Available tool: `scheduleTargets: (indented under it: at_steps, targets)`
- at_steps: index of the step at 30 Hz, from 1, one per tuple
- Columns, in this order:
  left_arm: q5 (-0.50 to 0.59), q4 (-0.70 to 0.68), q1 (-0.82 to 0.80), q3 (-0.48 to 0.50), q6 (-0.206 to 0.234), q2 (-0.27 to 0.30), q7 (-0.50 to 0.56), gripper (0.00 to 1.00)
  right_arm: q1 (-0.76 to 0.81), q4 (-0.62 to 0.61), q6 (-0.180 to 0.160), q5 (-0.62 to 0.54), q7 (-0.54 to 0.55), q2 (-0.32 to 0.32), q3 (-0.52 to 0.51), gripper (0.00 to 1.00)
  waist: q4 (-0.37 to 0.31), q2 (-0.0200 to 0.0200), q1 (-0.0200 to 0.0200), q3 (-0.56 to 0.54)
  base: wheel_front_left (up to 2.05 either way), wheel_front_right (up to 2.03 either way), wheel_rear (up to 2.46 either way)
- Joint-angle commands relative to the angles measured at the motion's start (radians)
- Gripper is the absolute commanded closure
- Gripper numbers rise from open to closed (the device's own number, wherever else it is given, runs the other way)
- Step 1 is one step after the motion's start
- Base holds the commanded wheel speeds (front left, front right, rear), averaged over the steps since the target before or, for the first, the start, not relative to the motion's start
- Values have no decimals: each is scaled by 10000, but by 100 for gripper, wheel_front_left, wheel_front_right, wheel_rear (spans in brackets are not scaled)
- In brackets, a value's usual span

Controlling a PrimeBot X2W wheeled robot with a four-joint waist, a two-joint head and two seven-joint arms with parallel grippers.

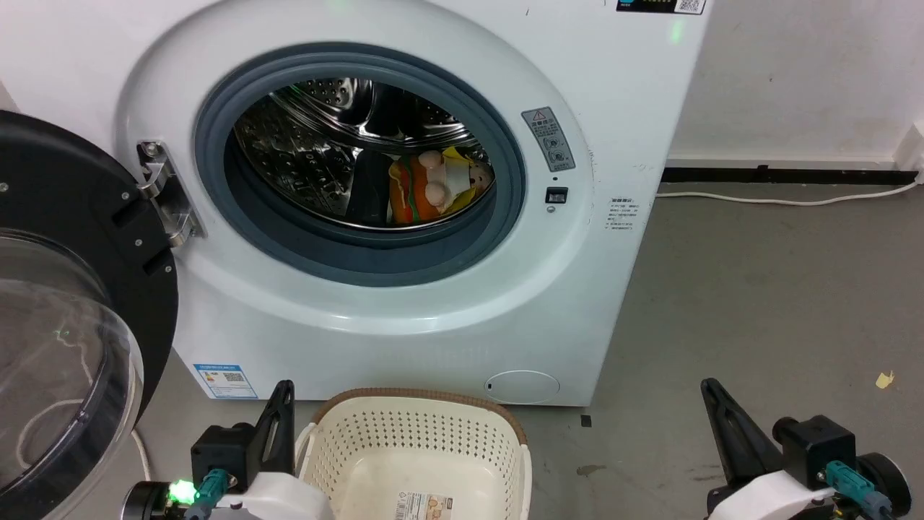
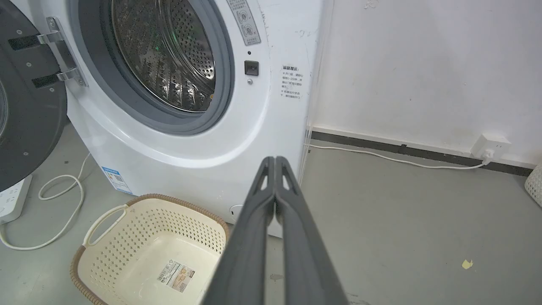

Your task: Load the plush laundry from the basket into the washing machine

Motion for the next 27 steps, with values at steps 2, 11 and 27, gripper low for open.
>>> scheduleTargets:
  at_steps: [2, 11, 27]
  targets:
    - [140, -104, -188, 61, -32, -22, 63, 100, -257, -82, 56, -101, 71, -19, -27, 100, 11, -1, 0, 11, 0, 0, 0]
    - [333, -234, -303, 190, -49, -66, 247, 100, -405, -122, 61, -197, 256, -21, -61, 100, 62, -1, 0, 62, 0, 0, 0]
    - [436, -304, -365, 260, -58, -89, 346, 100, -485, -143, 63, -248, 356, -22, -80, 100, 89, -1, 0, 90, 0, 0, 0]
